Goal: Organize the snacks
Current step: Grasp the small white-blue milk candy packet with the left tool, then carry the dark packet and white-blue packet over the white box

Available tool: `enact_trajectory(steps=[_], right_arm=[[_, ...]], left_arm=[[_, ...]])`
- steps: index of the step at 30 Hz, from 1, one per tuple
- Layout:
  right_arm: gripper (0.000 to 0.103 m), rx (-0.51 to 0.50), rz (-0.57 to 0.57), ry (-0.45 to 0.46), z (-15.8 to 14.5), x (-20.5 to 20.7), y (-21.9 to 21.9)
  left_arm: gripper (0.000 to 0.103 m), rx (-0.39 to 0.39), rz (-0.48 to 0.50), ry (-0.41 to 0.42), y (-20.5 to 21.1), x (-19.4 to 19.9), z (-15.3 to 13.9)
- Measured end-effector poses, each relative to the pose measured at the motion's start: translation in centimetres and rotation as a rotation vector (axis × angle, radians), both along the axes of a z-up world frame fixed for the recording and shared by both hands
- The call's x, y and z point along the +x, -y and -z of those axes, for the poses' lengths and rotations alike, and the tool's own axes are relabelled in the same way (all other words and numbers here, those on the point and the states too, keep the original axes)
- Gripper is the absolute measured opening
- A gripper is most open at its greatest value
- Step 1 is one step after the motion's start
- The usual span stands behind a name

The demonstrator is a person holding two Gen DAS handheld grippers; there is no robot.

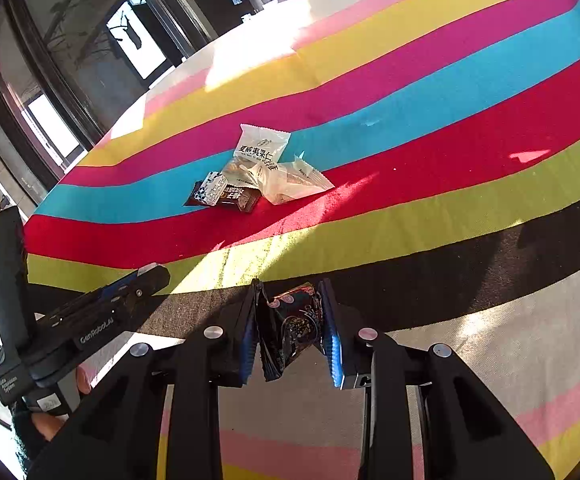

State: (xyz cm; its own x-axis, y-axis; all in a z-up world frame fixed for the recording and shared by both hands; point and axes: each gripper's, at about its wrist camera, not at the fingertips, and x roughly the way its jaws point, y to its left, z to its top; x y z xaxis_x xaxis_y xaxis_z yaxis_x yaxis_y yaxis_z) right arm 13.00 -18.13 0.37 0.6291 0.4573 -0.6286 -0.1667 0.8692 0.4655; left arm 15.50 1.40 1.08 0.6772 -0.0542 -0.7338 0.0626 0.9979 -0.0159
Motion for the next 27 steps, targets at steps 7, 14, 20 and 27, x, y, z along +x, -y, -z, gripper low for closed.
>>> enact_trajectory(steps=[7,14,20,27], right_arm=[[0.028,0.034,0.004,0.007,0.0,0.0,0.5],[0.028,0.033,0.008,-0.001,-0.1,0.1,0.5],[0.028,0.004,-0.004,-0.013,-0.7,-1.2,0.0],[0.028,-0.002,0.006,0.063,-3.1,-10.8,0.3]], left_arm=[[0.034,0.086,-0.027,0.04,0.2,-6.5,-0.5],[0.035,0.064,-0.016,0.077,-1.5,-12.8,-2.5],[0.035,0.043,-0.003,0.076,-2.0,-16.2,-3.1],[0.035,0.067,0.047,0.085,-0.9,-19.1,-3.6]])
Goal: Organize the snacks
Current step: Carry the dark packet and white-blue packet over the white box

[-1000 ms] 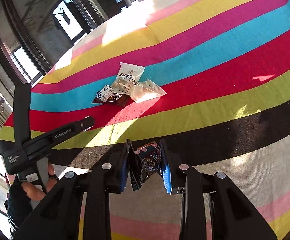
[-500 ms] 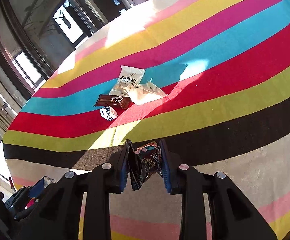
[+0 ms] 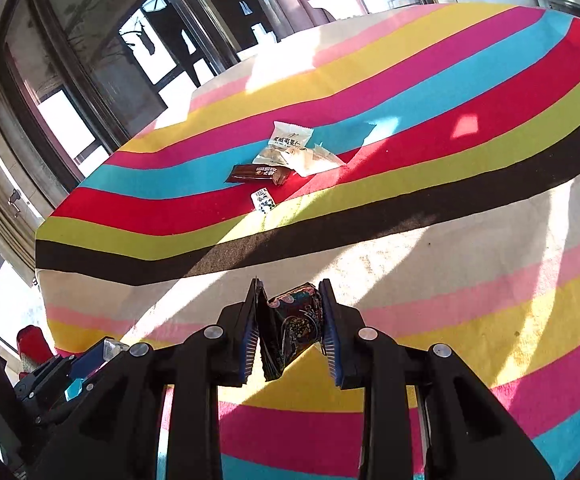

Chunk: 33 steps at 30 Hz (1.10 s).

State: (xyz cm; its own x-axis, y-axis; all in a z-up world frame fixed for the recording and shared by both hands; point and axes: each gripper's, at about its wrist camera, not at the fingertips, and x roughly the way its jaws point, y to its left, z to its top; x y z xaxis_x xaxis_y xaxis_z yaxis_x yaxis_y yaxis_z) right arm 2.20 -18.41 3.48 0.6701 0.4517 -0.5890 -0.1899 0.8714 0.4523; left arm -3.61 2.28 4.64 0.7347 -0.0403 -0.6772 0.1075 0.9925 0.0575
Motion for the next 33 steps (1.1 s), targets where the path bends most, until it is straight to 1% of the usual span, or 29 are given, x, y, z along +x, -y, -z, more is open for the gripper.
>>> enact_trajectory(steps=[3,7,9,12,16,25,33], right_arm=[[0.028,-0.04,0.002,0.047,-1.2,-3.9,0.1],[0.028,-0.102,0.017,0.099,-2.5,-7.8,0.5],[0.028,-0.121,0.029,0.119,-3.1,-9.4,0.9],[0.028,-0.122,0.035,0.137,-3.8,-11.5,1.7],[0.028,-0.163,0.041,0.158,-4.3,-14.4,2.5],[0.028,-0.242,0.106,0.155,-3.6,-19.8,6.2],[0.028,-0.284,0.184,0.112,-1.5,-24.8,10.4]], left_arm=[[0.035,0.001,0.021,0.014,0.9,-1.3,-0.3],[0.035,0.005,0.05,0.034,2.2,-2.7,-0.9],[0.035,0.01,0.061,0.045,2.7,-3.6,-1.1],[0.035,0.02,0.076,0.058,3.4,-4.6,-1.5],[0.035,0.037,0.107,0.079,4.6,-6.2,-2.2],[0.035,0.072,0.18,0.117,8.2,-9.0,-3.7],[0.035,0.112,0.265,0.141,12.0,-11.3,-4.4]])
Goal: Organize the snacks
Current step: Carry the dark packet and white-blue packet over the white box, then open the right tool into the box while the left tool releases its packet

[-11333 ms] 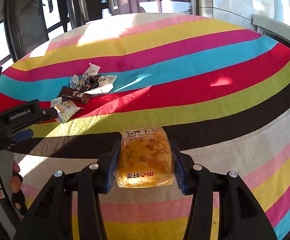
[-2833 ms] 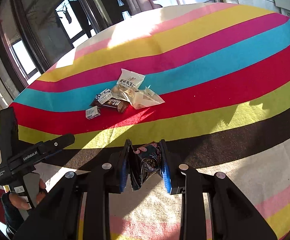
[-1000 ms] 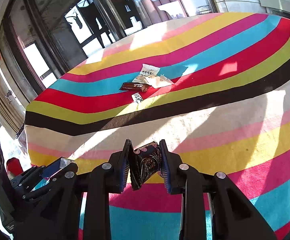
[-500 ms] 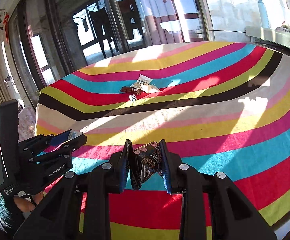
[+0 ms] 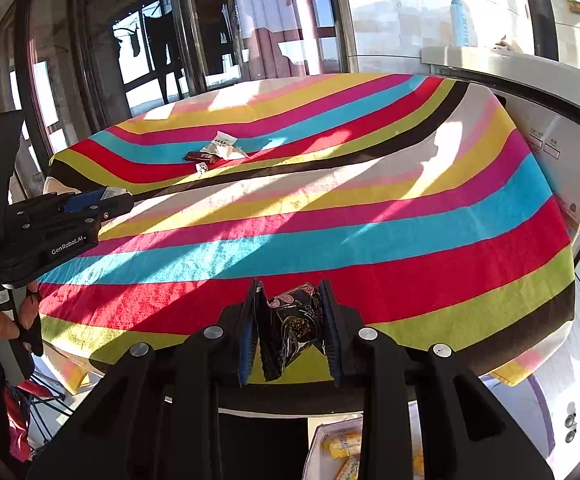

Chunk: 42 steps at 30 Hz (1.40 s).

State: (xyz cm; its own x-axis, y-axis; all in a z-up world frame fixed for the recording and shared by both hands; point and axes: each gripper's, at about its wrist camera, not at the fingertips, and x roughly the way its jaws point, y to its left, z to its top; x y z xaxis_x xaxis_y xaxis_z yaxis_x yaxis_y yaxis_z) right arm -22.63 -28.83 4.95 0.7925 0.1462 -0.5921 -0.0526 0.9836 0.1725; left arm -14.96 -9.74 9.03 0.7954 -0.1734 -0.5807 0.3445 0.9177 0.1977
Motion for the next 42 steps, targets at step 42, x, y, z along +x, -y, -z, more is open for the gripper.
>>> enact_trajectory(steps=[42], right_arm=[[0.033,0.139,0.456,-0.153,9.5,-14.6,16.6]], left_arm=[[0.037,0.078,0.698,-0.341,21.6,-13.7,8.4]])
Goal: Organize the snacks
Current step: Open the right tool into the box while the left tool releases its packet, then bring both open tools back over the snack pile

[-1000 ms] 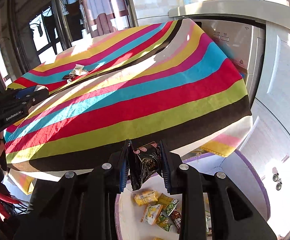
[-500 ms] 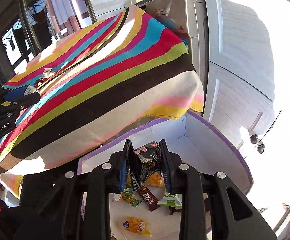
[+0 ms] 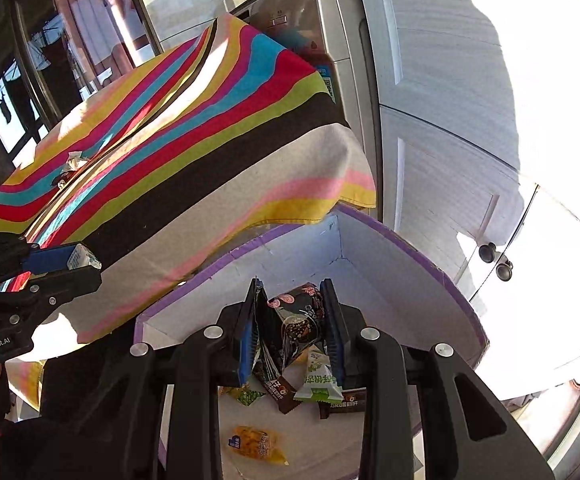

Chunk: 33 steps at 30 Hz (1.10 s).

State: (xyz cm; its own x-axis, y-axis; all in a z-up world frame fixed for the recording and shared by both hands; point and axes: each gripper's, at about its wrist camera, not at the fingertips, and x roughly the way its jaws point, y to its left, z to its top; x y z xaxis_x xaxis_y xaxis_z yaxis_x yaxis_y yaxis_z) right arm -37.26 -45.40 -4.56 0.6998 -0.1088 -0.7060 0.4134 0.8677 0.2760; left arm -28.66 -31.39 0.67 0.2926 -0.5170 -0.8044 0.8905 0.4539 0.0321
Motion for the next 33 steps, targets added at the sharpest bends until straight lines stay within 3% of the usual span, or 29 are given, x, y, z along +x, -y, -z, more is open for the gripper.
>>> enact_trajectory(steps=[1,3,5,7,8,15,21,29,33], right_arm=[[0.035,0.009,0.006,0.005,0.0,0.0,0.1],[0.037,0.039,0.017,0.014,0.1,0.0,0.6],[0.042,0.049,0.04,0.03,-0.1,-0.2,0.8],[0.071,0.044,0.063,0.045,-0.4,-0.5,1.0],[0.072,0.042,0.067,0.056,-0.6,-0.6,1.0],[0.078,0.048,0.048,0.035,-0.3,0.2,0.5],[0.081,0.051,-0.034,-0.016,0.5,2.6,-1.9],[0.085,-0.022,-0.243,-0.062,-0.7,7.7,-9.3],[0.086,-0.1,-0.361,-0.093,-1.3,10.6,-13.5]], left_arm=[[0.041,-0.015,0.007,-0.021,-0.1,0.0,0.0],[0.088,-0.043,-0.001,-0.039,-0.3,0.0,-0.3],[0.097,-0.078,-0.027,-0.014,-1.0,0.1,-0.9],[0.098,-0.08,-0.048,0.0,-1.6,0.7,-1.3],[0.099,-0.081,-0.066,0.005,-2.0,1.1,-1.5],[0.1,-0.093,-0.207,-0.002,-5.6,4.6,-1.4],[0.1,-0.071,-0.344,0.057,-10.0,7.8,-1.4],[0.1,-0.113,-0.67,0.077,-21.4,14.9,-2.6],[0.1,-0.089,-0.813,0.121,-26.8,18.9,-3.0]])
